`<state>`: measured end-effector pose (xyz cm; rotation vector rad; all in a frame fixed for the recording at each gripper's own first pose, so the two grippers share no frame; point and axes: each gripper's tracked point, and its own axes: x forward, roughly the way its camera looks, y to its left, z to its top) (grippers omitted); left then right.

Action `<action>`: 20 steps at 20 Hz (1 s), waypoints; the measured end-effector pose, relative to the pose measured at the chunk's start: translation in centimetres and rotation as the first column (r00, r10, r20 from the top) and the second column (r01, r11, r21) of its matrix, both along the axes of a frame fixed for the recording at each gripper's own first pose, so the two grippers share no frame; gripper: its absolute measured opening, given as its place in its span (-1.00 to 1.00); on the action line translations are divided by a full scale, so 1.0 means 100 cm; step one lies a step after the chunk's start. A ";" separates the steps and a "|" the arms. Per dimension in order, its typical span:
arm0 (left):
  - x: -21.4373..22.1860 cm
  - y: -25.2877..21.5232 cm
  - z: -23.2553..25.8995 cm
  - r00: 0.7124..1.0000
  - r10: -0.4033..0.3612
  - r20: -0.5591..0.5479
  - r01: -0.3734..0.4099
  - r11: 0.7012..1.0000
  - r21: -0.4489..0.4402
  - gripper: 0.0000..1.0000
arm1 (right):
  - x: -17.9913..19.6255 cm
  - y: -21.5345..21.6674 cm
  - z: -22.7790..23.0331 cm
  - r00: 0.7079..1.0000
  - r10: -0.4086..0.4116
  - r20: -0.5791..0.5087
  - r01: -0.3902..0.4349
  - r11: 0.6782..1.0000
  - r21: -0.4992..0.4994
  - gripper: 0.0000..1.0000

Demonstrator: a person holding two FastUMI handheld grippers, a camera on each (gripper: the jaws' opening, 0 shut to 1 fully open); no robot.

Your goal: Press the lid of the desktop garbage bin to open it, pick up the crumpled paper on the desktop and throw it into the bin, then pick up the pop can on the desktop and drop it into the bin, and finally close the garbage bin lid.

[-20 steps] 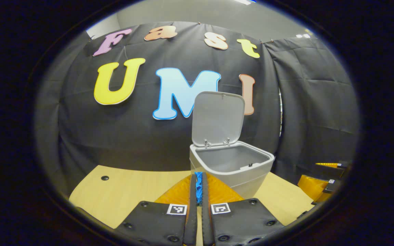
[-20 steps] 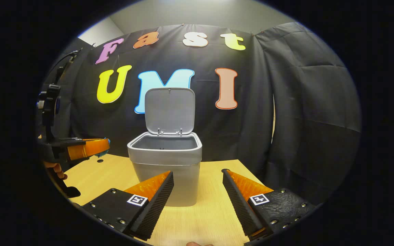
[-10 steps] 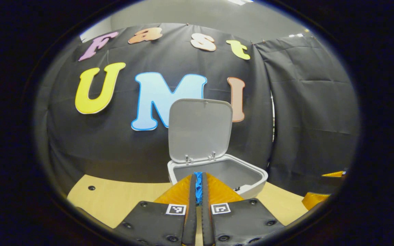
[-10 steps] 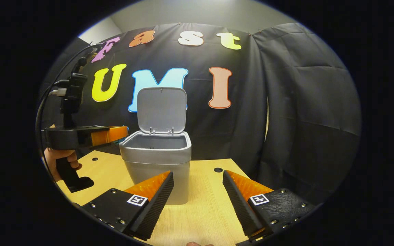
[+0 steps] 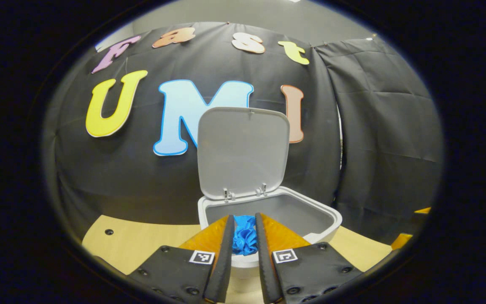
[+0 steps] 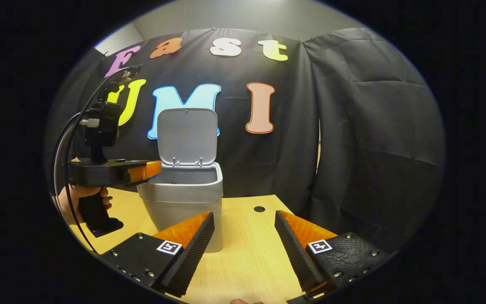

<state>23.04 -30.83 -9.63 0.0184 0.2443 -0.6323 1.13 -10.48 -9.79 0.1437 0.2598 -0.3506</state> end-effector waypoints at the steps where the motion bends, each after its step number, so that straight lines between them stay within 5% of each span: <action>1: 0.001 0.001 -0.002 1.000 0.003 -0.005 -0.003 1.000 0.000 -0.26 | 0.000 0.000 0.000 1.000 0.001 -0.001 -0.001 1.000 -0.001 0.86; 10: -0.003 0.023 0.015 1.000 0.004 0.020 -0.003 0.999 -0.054 0.89 | 0.014 0.027 0.005 0.997 0.071 0.011 -0.071 0.997 -0.008 0.86; 20: -0.031 0.104 0.057 0.986 0.103 0.128 -0.092 0.992 -0.085 0.90 | 0.024 0.095 0.012 0.970 0.239 0.039 -0.240 0.971 0.004 0.86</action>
